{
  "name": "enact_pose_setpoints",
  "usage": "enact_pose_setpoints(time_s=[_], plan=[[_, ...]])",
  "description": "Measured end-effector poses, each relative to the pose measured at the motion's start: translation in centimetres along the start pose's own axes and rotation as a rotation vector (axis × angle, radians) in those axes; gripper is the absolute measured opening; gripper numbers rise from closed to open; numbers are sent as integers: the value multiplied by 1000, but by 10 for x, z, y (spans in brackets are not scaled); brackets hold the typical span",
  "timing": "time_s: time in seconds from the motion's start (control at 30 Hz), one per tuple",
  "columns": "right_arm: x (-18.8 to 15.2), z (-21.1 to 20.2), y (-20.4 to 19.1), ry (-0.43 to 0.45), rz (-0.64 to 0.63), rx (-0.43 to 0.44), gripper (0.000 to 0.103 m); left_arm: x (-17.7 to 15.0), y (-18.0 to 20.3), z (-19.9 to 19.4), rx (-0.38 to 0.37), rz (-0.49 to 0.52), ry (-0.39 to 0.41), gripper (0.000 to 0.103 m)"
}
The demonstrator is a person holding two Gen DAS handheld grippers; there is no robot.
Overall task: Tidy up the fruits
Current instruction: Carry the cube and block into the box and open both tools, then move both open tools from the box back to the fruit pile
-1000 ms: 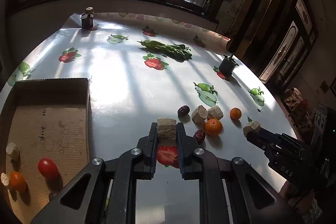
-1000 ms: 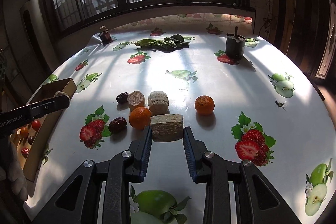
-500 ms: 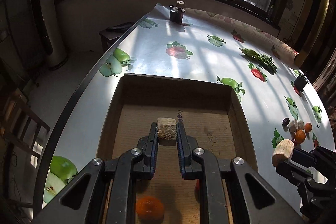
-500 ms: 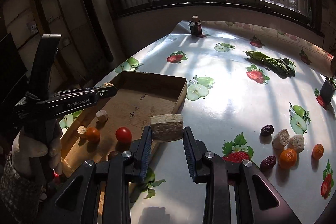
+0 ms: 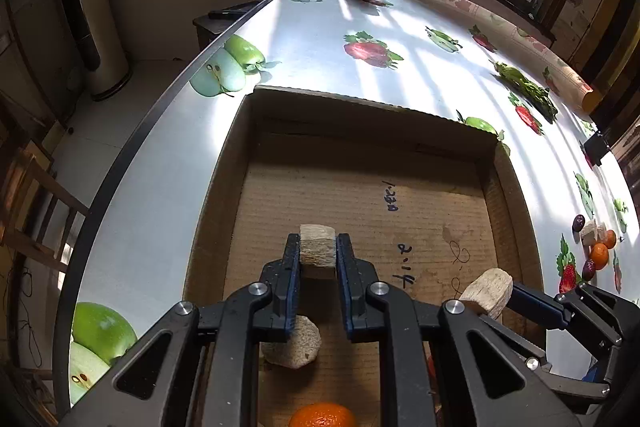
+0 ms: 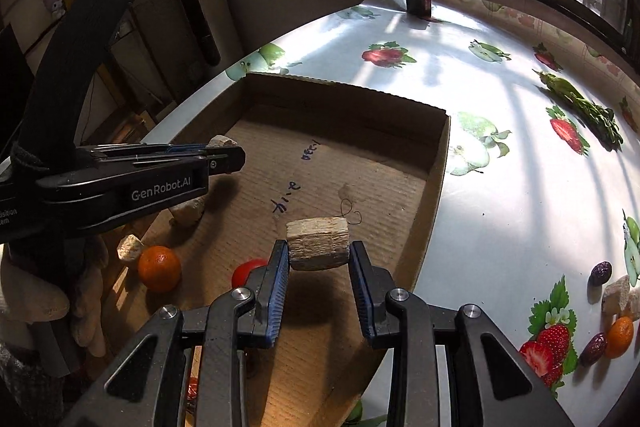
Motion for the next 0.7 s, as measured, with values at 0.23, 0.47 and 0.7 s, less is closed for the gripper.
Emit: enact_pose_setpoints(time_s=[0.23, 0.47, 0.7], plan=[[2, -9, 5, 25, 28, -8, 44, 2, -2, -28, 1, -50, 59, 39], [-3, -50, 13, 104, 53, -11, 54, -5, 21, -86, -55, -69, 174, 54], [-24, -93, 38, 128, 93, -45, 55, -33, 64, -124, -145, -77, 244, 58]])
Point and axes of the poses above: each gripper's, at about its wrist camera, not at the fingertips, and z roughly the way its jaws point, y to its right, x to its top, the point moved 1 cm from there along z, roughly the way its jaws point, and after that the axes turned 10 degrees about y, right-handed, at the moved point
